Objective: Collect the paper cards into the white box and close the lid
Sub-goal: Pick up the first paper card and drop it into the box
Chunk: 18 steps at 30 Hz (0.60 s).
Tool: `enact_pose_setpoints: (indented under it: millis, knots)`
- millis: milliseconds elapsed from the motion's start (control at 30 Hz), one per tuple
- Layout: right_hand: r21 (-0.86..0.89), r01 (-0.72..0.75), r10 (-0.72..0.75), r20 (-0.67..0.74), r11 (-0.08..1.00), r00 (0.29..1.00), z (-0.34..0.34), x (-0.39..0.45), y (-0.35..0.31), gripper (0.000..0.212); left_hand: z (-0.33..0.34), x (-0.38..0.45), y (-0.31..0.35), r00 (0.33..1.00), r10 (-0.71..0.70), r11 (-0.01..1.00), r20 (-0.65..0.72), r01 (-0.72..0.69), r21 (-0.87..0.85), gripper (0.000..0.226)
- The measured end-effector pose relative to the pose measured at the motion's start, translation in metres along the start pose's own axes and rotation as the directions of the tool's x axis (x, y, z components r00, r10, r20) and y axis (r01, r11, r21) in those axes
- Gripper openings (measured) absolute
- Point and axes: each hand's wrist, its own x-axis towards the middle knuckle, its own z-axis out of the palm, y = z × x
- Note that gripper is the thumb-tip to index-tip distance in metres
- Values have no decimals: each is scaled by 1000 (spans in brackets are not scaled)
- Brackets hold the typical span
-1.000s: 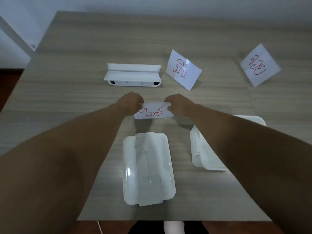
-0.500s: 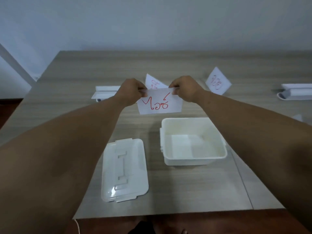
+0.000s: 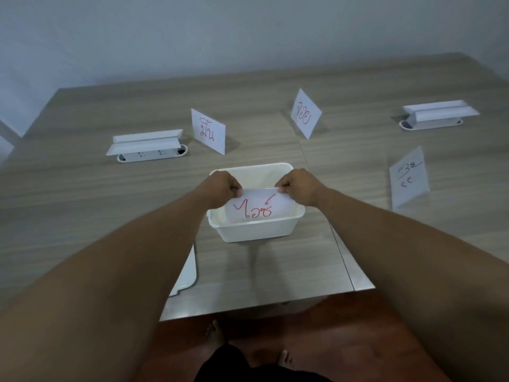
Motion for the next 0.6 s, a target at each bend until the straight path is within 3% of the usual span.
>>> enact_pose_setpoints:
  millis: [300,433,600]
  knots:
    - [-94,53,-28,251,994,967,35,2,10,24,32,-15,-9,955,-42,971,292,-30,237,27]
    - [-105,39,-25,126,994,992,13,37,-4,29,-4,6,-11,990,-40,996,132,29,86,29]
    - [42,19,-15,-106,999,994,-21,103,-33,28,-91,58,-32,999,-47,982,-10,48,185,34]
